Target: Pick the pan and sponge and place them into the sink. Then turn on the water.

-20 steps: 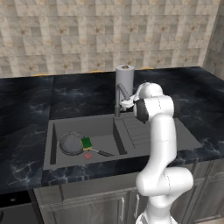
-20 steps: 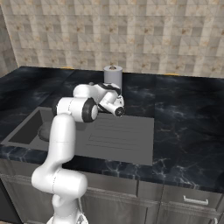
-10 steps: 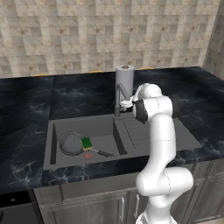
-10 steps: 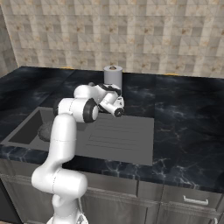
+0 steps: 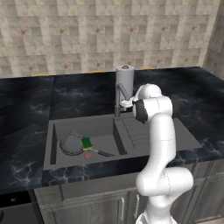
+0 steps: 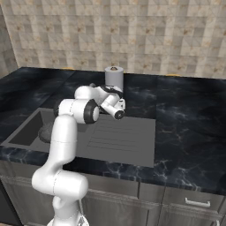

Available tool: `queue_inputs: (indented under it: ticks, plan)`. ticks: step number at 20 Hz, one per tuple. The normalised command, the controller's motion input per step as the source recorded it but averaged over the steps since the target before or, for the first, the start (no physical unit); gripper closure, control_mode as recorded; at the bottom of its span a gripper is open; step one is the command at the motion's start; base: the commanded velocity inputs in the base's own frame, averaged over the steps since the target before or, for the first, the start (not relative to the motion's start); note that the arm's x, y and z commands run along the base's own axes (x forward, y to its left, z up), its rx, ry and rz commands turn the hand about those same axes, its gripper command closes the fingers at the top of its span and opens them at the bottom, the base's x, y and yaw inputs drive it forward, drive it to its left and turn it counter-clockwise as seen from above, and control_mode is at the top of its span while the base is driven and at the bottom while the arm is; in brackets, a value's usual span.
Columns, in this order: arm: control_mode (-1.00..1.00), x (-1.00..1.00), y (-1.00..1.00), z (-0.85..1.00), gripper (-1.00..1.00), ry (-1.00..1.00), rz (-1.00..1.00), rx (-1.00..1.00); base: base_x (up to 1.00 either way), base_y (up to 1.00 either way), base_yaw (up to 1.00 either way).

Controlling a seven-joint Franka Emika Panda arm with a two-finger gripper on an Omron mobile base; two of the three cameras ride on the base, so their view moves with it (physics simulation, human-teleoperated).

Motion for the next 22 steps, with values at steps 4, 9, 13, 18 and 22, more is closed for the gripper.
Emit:
queue_inputs:
  ticks: [4,9,13,18,22]
  plan:
    - [-1.0,0.23,-0.99,-0.59,-1.0,0.0,-0.15,0.0,0.0,0.0,0.0]
    - [-1.0,0.22,-1.0,-0.56,-1.0,-0.01,-0.16,0.0,0.0,0.0,0.0]
    - [-1.0,0.34,-1.0,-0.56,-1.0,0.0,-0.18,0.0,0.0,0.0,0.0]
    - [-1.0,0.33,-0.98,-0.39,-1.0,0.0,-0.2,0.0,0.0,0.0,0.0]
    - [-1.0,0.06,-0.52,0.0,-1.0,0.0,-0.18,0.01,0.0,0.0,0.0]
